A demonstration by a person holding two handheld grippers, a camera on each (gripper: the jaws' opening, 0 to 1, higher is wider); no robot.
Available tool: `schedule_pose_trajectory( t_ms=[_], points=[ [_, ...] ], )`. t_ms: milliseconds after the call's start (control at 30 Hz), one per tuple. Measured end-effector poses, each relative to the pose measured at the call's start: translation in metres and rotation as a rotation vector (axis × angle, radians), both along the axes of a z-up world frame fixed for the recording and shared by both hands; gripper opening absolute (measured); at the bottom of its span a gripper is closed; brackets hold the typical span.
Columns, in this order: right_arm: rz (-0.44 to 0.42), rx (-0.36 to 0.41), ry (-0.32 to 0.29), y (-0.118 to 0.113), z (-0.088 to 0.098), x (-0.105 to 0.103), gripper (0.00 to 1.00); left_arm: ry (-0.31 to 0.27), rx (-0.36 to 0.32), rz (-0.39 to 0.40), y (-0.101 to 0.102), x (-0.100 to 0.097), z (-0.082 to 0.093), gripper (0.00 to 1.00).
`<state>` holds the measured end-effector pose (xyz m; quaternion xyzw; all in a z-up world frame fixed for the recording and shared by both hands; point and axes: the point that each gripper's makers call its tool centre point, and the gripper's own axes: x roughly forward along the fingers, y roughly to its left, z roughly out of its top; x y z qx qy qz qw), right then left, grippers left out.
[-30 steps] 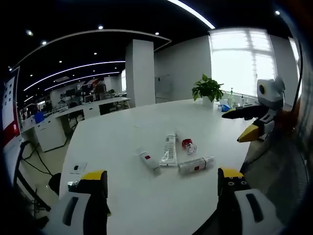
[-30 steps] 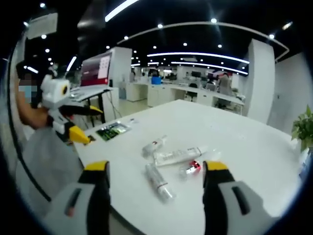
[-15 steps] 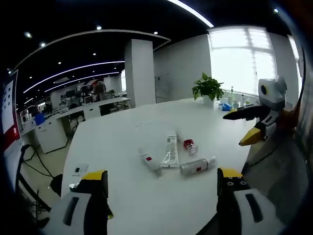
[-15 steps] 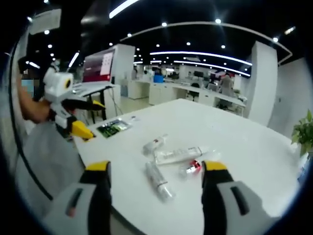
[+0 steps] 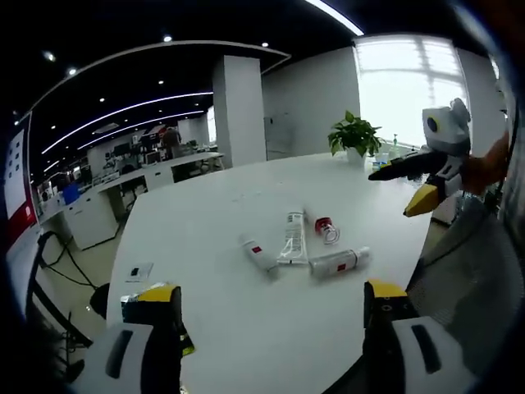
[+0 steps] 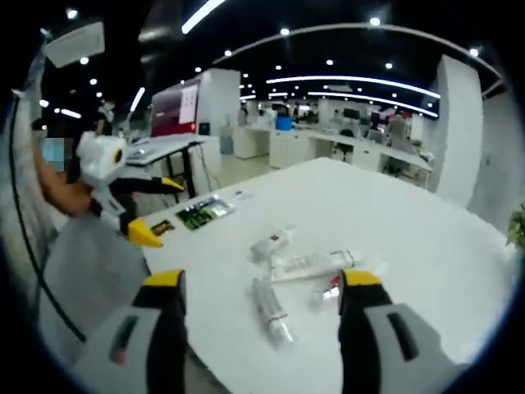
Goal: Arrange the skincare products in the storage area until every visible bottle or jar stands upright without overlapping.
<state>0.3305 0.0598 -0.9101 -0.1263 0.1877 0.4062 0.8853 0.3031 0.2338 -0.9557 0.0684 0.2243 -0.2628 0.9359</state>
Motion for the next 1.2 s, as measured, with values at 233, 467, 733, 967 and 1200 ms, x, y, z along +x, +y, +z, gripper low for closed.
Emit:
schedule_pose_trajectory(
  t_ms=[233,467,733,967,1200],
  points=[
    [0.116,-0.125,-0.025,0.009,0.002,0.047,0.74,0.010,0.038,0.048,0.012,0.003,-0.007,0.90],
    [0.226,-0.262,-0.037,0.026,-0.015,0.090,0.69,0.032,0.040,0.066,0.016,0.002,-0.011,0.88],
    [0.365,-0.394,-0.002,0.039,-0.038,0.110,0.68,0.060,0.045,0.078,0.021,0.002,-0.016,0.88],
    [0.549,-0.608,0.099,0.039,-0.073,0.119,0.61,0.048,0.033,0.103,0.025,0.003,-0.013,0.88],
    [0.661,-0.862,0.135,0.033,-0.111,0.126,0.54,0.051,0.045,0.107,0.027,0.003,-0.016,0.86]
  ],
)
